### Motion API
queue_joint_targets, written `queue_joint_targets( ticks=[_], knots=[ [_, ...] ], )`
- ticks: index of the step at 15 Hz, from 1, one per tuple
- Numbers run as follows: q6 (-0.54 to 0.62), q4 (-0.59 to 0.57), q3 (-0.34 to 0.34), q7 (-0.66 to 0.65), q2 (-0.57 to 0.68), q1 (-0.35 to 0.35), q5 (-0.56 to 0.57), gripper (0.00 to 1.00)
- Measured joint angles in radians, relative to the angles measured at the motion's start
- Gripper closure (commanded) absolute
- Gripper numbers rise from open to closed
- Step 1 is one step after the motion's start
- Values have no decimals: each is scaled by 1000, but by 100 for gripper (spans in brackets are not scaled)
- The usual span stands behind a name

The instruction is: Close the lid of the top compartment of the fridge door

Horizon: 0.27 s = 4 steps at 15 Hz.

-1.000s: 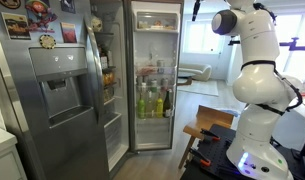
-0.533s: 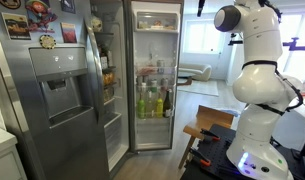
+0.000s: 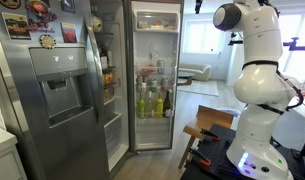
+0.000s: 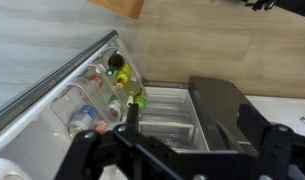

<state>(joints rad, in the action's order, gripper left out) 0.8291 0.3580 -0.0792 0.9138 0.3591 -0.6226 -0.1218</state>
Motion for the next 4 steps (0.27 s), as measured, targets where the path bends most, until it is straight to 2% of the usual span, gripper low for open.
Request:
queue_joint_targets(
  ticks=[4],
  knots=[
    [-3, 0, 0, -17, 0, 14, 0, 0]
  ],
)
